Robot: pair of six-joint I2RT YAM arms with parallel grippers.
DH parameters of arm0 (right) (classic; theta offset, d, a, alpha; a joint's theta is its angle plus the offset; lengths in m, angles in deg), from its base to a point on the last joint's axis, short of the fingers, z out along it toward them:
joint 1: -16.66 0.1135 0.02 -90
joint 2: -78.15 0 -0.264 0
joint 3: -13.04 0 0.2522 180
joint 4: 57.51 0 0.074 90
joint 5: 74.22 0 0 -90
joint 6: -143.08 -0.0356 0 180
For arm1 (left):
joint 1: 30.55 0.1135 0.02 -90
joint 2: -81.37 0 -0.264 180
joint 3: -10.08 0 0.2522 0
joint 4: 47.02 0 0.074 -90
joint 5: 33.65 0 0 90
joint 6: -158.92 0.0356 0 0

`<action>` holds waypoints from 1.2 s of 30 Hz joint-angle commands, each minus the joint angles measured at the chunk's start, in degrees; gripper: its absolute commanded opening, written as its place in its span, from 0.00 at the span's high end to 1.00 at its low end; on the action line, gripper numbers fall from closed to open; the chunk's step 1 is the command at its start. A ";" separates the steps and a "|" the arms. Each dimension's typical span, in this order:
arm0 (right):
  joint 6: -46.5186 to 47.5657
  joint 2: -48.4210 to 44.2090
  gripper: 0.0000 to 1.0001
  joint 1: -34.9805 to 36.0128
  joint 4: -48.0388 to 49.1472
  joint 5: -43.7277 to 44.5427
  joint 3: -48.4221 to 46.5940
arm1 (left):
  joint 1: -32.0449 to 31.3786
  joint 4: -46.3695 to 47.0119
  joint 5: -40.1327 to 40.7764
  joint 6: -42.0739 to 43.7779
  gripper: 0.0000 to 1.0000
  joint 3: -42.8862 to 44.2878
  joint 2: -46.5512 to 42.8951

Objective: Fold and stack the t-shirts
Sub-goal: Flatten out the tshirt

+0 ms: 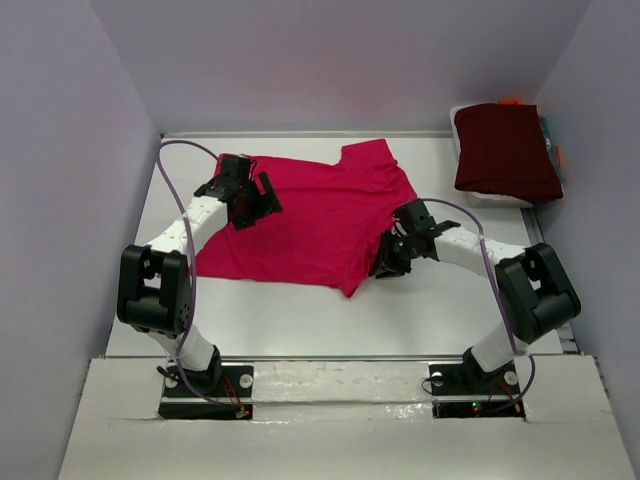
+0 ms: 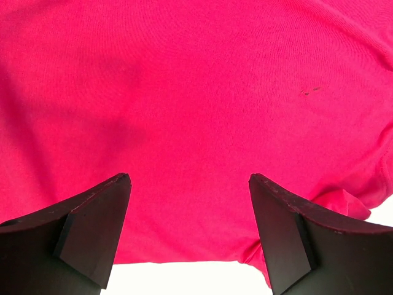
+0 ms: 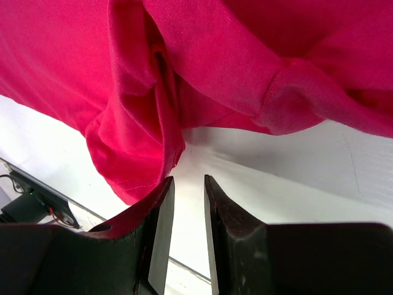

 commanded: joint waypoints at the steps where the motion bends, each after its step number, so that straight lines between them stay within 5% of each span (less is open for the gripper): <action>1: -0.44 -2.32 0.68 0.36 0.99 -0.45 -1.66 | -0.32 0.61 0.00 0.75 0.10 -1.28 -0.18; 36: -1.23 4.98 0.70 0.89 5.65 -3.44 -2.81 | -0.32 0.88 0.00 0.75 0.10 -1.63 0.35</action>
